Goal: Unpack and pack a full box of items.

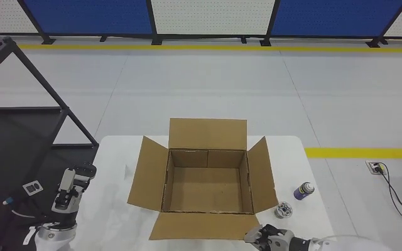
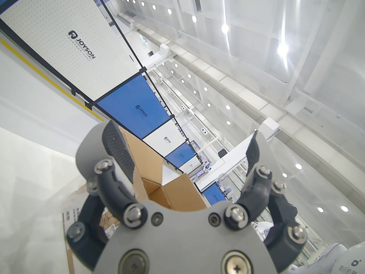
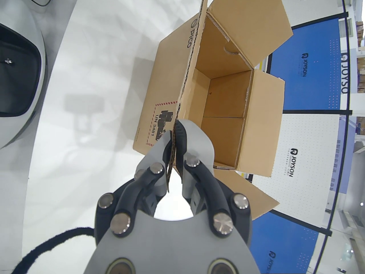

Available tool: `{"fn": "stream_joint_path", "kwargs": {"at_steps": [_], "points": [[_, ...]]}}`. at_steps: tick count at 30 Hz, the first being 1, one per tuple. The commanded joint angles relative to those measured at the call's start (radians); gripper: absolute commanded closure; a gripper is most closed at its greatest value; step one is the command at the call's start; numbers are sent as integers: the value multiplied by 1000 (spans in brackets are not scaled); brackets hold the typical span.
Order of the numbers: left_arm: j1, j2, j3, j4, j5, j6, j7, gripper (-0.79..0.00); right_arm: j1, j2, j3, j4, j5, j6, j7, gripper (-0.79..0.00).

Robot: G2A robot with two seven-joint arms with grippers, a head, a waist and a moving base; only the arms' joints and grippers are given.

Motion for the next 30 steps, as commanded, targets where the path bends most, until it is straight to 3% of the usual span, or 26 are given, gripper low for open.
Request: {"fn": "stream_joint_path", "kwargs": {"at_steps": [1, 16, 25, 26, 27, 28, 30], "points": [[0, 0, 0, 0, 0, 0, 0, -785, 1, -2, 14, 0, 47, -8, 22, 0], [0, 0, 0, 0, 0, 0, 0, -785, 14, -12, 86, 0, 161, 4, 20, 0], [0, 0, 0, 0, 0, 0, 0, -785, 16, -18, 86, 0, 223, -15, 90, 0], [0, 0, 0, 0, 0, 0, 0, -785, 20, -18, 84, 0, 228, -22, 98, -169], [0, 0, 0, 0, 0, 0, 0, -785, 26, -19, 80, 0, 229, -32, 102, -391], [0, 0, 0, 0, 0, 0, 0, -785, 32, -19, 76, 0, 230, -41, 105, -785], [0, 0, 0, 0, 0, 0, 0, -785, 45, -21, 65, 0, 230, -52, 112, -785]]}}
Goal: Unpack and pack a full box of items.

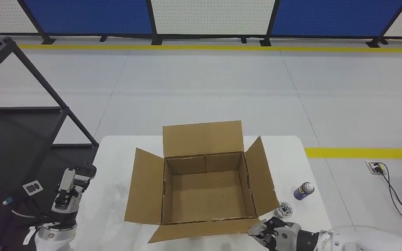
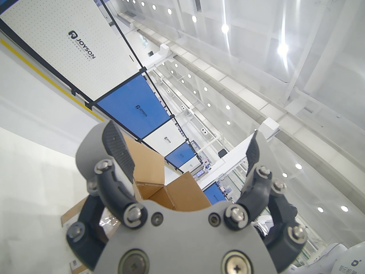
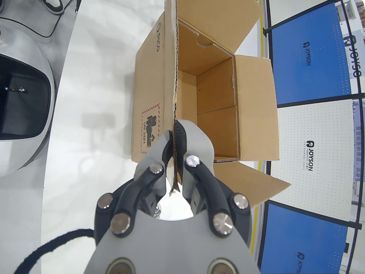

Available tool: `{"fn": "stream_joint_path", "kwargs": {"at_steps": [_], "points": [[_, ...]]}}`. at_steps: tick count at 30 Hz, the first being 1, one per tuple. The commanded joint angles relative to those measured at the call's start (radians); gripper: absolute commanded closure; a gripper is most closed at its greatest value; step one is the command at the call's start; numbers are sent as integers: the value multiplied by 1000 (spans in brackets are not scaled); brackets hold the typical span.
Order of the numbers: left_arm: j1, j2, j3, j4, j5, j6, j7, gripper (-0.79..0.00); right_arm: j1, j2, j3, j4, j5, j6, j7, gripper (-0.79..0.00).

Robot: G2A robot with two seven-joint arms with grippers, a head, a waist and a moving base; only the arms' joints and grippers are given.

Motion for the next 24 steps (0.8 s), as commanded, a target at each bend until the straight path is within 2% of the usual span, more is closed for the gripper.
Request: {"fn": "stream_joint_path", "kwargs": {"at_steps": [1, 16, 18, 19, 20, 24], "points": [[0, 0, 0, 0, 0, 0, 0, -785, 13, -2, -11, 0, -1, -9, 5, -785], [0, 0, 0, 0, 0, 0, 0, -785, 78, -24, -127, 0, 25, -17, 61, -785], [0, 0, 0, 0, 0, 0, 0, -785, 90, -29, -152, 0, 22, -8, 72, -677], [0, 0, 0, 0, 0, 0, 0, -785, 97, -31, -165, 0, 18, -3, 77, -431], [0, 0, 0, 0, 0, 0, 0, -785, 104, -34, -178, 0, 14, 2, 81, -357], [0, 0, 0, 0, 0, 0, 0, -785, 130, -46, -223, 0, 1, 27, 101, -249]]}}
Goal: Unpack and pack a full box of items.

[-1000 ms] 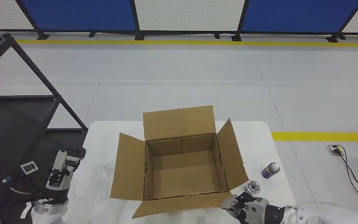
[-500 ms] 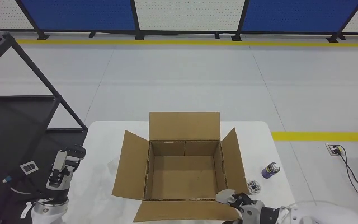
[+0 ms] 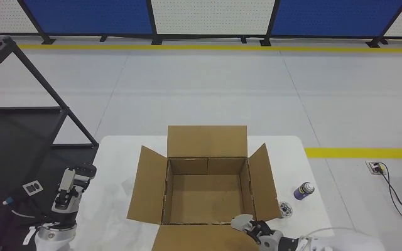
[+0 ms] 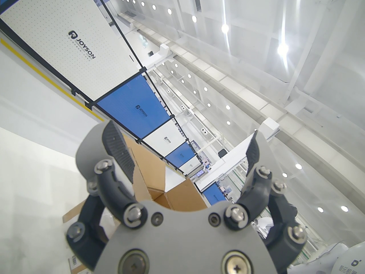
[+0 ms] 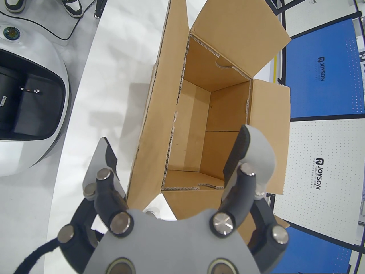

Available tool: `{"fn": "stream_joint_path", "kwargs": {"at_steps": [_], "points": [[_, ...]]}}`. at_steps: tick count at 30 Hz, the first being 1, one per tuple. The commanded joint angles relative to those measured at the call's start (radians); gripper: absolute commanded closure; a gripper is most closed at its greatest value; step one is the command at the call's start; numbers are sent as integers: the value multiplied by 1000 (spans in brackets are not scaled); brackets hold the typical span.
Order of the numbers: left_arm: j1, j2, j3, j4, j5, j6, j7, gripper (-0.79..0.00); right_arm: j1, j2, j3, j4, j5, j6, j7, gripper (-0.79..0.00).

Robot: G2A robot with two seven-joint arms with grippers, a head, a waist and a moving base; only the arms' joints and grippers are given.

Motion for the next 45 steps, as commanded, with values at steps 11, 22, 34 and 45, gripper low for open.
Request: {"fn": "stream_joint_path", "kwargs": {"at_steps": [11, 22, 34, 45], "points": [[0, 0, 0, 0, 0, 0, 0, -785, 64, -28, -78, 0, -4, 42, 63, 0], [0, 0, 0, 0, 0, 0, 0, -785, 121, -47, -95, 0, 34, 50, 62, 0], [0, 0, 0, 0, 0, 0, 0, -785, 145, -54, -62, 0, 248, 56, 165, 0], [0, 0, 0, 0, 0, 0, 0, -785, 216, -58, -35, 0, 418, 67, 275, 0]]}}
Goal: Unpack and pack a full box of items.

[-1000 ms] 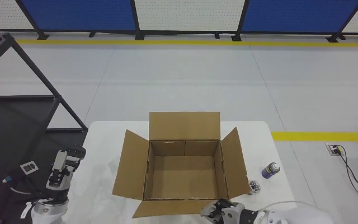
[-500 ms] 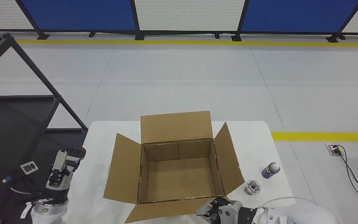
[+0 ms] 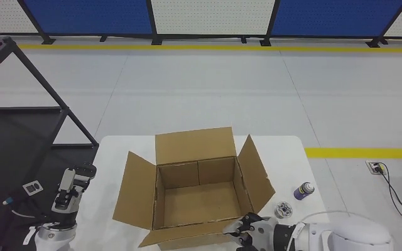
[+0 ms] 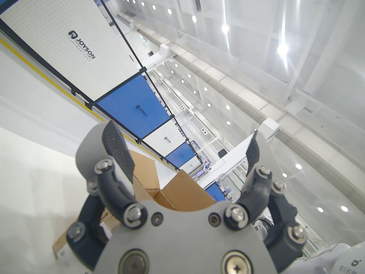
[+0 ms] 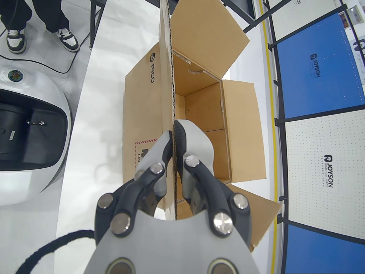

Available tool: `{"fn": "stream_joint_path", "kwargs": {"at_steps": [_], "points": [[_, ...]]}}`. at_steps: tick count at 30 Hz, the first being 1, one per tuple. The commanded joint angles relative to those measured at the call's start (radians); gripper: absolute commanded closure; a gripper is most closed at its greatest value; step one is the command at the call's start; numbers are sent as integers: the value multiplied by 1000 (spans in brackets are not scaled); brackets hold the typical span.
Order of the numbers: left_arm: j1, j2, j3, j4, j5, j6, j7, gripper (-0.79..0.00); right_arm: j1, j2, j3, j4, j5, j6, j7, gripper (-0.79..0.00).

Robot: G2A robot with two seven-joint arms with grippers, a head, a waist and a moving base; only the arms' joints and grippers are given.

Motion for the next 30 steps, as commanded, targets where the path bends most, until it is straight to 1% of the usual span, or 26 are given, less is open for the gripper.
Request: {"fn": "stream_joint_path", "kwargs": {"at_steps": [1, 8, 17, 23, 30], "points": [[0, 0, 0, 0, 0, 0, 0, -785, 16, -1, -1, 0, 27, 3, 17, 0], [0, 0, 0, 0, 0, 0, 0, -785, 70, -7, -20, 0, 80, 10, 67, 0], [0, 0, 0, 0, 0, 0, 0, -785, 103, -13, -50, 0, 104, 30, 113, 0], [0, 0, 0, 0, 0, 0, 0, -785, 90, -14, -76, 0, 106, 41, 142, 0], [0, 0, 0, 0, 0, 0, 0, -785, 48, -13, -90, 0, 60, 38, 131, 0]]}}
